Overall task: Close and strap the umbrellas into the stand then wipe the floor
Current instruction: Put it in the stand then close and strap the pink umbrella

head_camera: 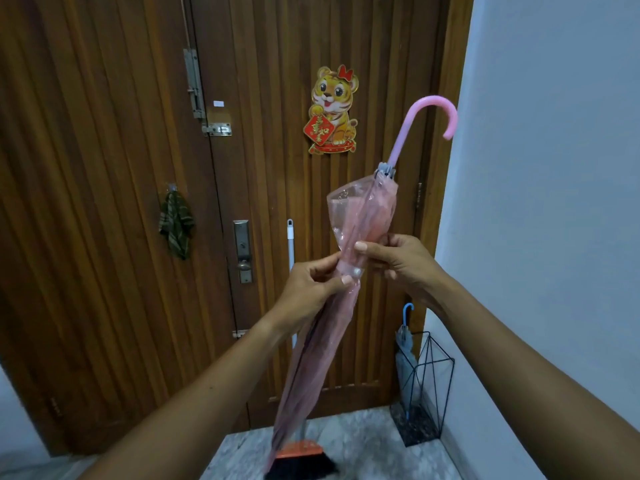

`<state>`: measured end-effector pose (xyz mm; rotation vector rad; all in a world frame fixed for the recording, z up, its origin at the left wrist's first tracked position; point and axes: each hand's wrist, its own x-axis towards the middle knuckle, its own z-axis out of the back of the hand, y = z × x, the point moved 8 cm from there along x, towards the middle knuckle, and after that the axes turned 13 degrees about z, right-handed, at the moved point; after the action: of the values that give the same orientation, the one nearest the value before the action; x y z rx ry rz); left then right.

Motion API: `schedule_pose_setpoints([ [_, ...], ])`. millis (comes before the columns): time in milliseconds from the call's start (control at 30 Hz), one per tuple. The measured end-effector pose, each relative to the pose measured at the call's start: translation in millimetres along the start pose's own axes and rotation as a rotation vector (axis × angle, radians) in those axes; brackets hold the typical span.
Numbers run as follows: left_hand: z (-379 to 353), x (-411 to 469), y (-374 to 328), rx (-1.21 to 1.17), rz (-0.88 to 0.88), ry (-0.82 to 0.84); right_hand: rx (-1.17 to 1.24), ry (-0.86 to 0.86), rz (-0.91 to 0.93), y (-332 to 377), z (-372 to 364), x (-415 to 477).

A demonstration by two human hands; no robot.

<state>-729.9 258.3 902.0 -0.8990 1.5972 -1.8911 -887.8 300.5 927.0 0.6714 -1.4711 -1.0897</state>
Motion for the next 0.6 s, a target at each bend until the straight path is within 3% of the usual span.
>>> schedule_pose_setpoints([
  [133, -18.8, 19.5, 4.3, 0.016, 0.072, 0.038, -0.108, -0.029, 0.032, -9.4, 27.5, -1.3],
  [300, -33.1, 54.6, 11.3, -0.078, 0.096, -0.092, -0.169, 0.018, 0.011, -24.1, 58.2, 2.5],
  [600, -82.9, 137.2, 53.2, -0.028, 0.157, -0.031, -0.366, 0.125, 0.035, -64.5, 120.7, 35.0],
])
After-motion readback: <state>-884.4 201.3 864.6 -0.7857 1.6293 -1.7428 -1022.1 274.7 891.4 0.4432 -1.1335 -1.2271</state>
